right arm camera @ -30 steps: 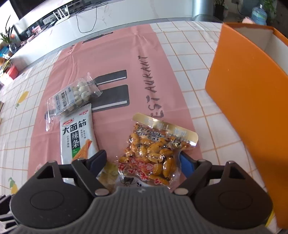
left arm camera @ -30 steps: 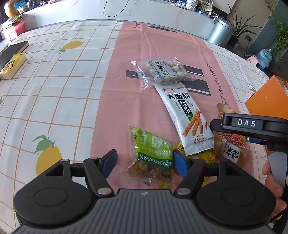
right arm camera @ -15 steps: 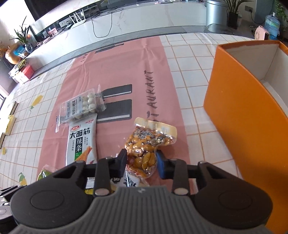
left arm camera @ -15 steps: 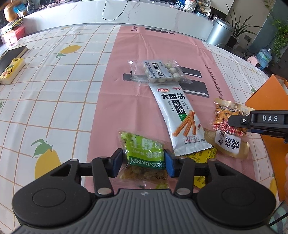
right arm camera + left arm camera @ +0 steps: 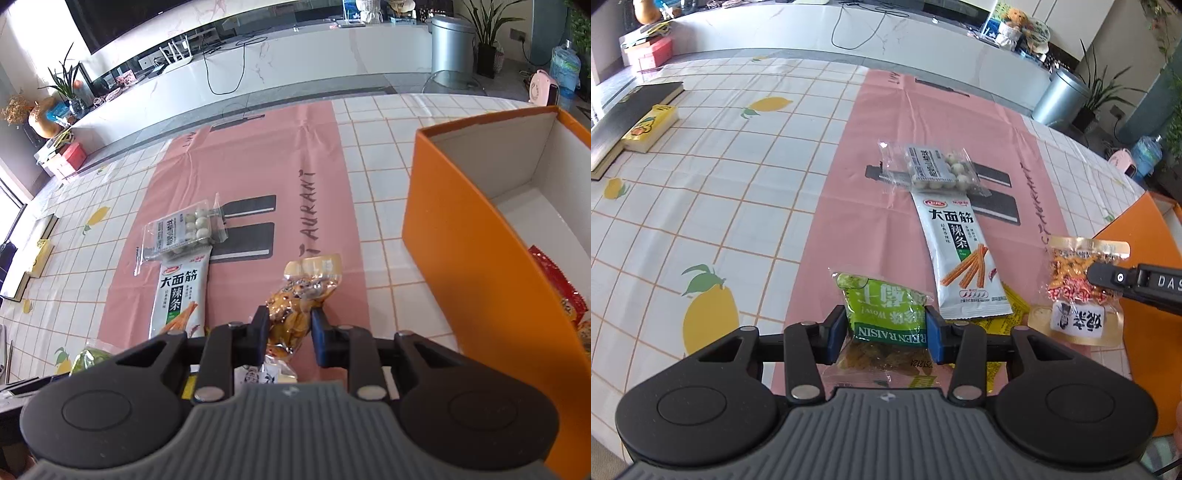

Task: Organize snacks
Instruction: 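Carry the raisin bag with the left tool while the right tool carries the nut bag into the orange box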

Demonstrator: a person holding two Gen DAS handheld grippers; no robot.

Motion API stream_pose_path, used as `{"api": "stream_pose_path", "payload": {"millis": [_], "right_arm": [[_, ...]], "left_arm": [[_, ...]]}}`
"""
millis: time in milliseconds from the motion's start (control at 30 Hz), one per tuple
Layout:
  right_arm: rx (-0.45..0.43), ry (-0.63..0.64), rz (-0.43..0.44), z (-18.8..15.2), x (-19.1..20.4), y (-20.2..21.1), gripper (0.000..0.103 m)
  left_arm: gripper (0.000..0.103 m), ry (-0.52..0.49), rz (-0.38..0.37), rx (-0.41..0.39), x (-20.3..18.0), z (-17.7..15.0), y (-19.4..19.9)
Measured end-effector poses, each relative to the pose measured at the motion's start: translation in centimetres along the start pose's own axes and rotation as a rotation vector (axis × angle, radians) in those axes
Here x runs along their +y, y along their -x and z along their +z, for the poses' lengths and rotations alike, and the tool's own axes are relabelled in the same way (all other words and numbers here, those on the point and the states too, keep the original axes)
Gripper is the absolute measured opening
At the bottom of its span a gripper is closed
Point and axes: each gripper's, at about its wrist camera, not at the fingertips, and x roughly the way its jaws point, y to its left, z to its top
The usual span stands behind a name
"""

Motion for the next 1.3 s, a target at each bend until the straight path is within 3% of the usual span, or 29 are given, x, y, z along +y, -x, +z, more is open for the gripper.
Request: {"api": "stream_pose_path", "payload": {"millis": [200, 767, 1067, 1300], "right_arm": [[-0.036, 0.022, 0.001, 0.1, -0.7, 2.7, 0.020], [-0.128, 0.105, 0.081, 0.8, -3.8, 12.2, 0.017], [-0.181, 0.106, 0.102, 2.0, -9.3, 17.6, 0.017], [-0.203, 0.123, 0.056, 3.4, -15.2, 20.3, 0.017]], "left_arm": [[0.049, 0.011, -0.045, -0.037, -1.3, 0.0, 2.4], [0.049, -0.125, -0.124, -0.111, -9.7, -0.2, 7.6], [0.049, -0.252, -0.210, -0.147, -17.1, 0.2, 9.1], [0.049, -0.385, -0.287, -0.136, -24.1, 1.0, 7.8]]}}
